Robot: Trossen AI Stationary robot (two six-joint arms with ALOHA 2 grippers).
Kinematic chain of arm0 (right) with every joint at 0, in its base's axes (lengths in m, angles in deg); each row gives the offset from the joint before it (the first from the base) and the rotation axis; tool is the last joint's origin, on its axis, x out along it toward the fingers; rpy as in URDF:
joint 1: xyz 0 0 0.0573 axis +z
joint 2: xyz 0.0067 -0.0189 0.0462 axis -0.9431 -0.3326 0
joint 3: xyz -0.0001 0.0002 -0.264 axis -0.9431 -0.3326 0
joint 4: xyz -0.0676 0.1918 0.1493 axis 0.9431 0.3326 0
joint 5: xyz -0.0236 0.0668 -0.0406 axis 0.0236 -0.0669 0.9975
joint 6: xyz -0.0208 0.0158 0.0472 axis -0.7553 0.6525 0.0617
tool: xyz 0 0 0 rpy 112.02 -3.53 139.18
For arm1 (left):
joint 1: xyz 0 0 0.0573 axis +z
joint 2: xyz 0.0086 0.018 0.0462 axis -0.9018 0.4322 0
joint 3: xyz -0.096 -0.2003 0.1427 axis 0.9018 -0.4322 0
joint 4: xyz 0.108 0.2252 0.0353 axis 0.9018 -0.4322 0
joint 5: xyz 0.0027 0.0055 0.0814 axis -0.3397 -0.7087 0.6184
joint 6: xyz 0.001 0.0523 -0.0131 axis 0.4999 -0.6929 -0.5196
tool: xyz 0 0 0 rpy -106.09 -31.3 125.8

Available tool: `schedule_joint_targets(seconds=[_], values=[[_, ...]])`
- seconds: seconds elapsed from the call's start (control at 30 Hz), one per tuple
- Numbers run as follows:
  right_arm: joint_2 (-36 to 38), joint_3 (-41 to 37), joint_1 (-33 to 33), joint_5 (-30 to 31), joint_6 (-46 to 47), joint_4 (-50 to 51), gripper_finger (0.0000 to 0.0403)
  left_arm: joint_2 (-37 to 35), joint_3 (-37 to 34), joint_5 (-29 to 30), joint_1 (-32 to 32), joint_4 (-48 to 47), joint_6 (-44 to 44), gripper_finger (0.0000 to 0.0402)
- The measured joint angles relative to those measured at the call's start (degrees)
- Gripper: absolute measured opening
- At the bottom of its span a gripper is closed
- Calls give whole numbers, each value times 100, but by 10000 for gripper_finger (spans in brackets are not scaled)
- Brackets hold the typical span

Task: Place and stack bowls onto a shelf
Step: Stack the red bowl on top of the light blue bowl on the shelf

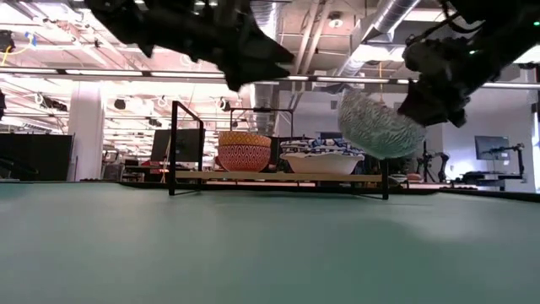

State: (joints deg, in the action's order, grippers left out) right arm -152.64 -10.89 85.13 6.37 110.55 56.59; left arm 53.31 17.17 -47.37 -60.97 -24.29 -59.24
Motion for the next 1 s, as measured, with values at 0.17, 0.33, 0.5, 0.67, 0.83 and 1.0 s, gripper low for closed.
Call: schedule_joint_targets(seconds=[0.17, 0.33, 0.5, 0.67, 0.83, 1.0], values=[[-490, 318, -89, 581, -415, -8, 39, 615, 592, 21, -4, -599, 106, 220], [-1004, 870, -95, 1095, -1194, -4, 39, 699, 1090, 439, -24, -1542, 74, 220], [-1528, 1485, -94, 1738, -2055, 18, 39, 657, 1325, 1100, -93, -2165, -53, 217], [-1994, 1903, -62, 2256, -2551, 168, 39, 647, 1376, 1151, -169, -2420, -61, 205], [-2300, 2096, -74, 2635, -2474, 289, 39, 651, 1376, 1300, -209, -2392, -19, 193], [-2392, 2150, -81, 2769, -2437, 349, 40, 636, 1378, 1381, -265, -2440, 25, 190]])
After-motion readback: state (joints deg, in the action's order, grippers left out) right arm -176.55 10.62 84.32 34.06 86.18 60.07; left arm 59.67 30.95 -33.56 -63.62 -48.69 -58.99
